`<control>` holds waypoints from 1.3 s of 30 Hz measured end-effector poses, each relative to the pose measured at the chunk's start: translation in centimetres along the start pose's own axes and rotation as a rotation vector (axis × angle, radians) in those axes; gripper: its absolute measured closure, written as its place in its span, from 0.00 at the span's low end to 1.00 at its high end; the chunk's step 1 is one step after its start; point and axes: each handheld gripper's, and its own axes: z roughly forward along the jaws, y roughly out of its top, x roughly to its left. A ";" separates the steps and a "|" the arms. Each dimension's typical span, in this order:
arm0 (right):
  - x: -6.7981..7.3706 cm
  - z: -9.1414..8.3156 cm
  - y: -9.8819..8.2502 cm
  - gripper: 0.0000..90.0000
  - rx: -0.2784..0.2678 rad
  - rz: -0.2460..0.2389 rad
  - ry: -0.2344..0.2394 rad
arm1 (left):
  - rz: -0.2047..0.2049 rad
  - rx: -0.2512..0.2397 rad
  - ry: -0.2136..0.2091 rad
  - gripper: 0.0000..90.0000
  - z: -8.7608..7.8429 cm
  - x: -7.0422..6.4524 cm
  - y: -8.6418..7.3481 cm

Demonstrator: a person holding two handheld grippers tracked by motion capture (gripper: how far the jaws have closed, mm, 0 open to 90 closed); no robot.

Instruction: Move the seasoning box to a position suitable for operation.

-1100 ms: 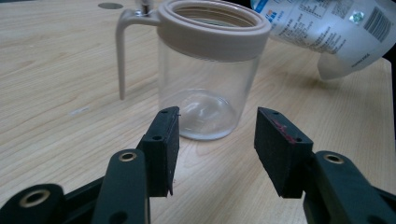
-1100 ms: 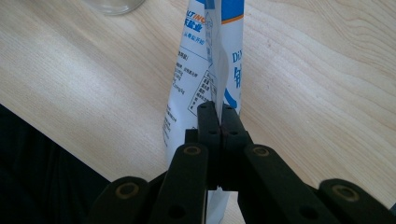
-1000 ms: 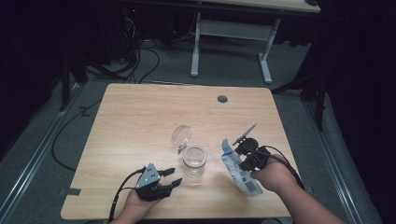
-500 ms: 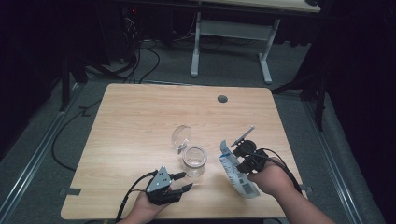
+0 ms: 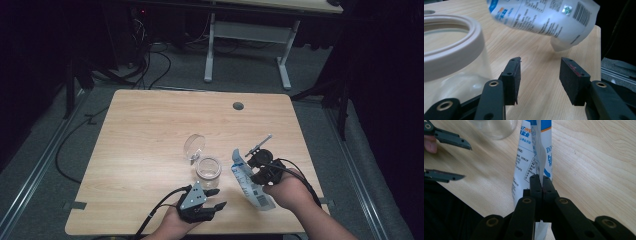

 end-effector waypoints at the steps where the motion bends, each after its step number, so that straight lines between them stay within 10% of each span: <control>1: 0.0 0.0 0.0 1.00 0.000 0.000 0.000 | 0.003 0.002 -0.003 0.58 0.2 0.0 0.1; 16: 0.3 -0.4 0.6 1.00 0.025 0.008 0.002 | 0.017 -0.056 -0.070 0.60 2.2 -0.8 2.0; 39: 2.0 -1.5 1.5 1.00 0.017 0.000 0.020 | 0.039 -0.003 -0.085 0.50 1.9 -1.5 -0.1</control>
